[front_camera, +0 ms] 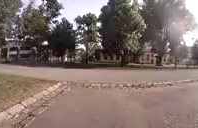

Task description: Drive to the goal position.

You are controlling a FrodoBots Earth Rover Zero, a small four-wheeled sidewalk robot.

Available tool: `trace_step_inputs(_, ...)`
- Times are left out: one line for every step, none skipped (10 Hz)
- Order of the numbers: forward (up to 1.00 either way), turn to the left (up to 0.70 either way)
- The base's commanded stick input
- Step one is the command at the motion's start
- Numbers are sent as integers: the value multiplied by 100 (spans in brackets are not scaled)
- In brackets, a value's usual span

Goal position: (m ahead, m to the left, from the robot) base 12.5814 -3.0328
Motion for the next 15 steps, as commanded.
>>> trace_step_inputs(44,2)
trace_step_inputs(44,2)
trace_step_inputs(44,2)
trace_step_inputs(44,2)
trace_step_inputs(44,7)
trace_step_inputs(44,18)
trace_step_inputs(44,27)
trace_step_inputs(44,27)
trace_step_inputs(44,27)
trace_step_inputs(44,26)
trace_step_inputs(44,3)
trace_step_inputs(44,2)
trace_step_inputs(44,2)
trace_step_inputs(44,2)
trace_step_inputs(44,2)
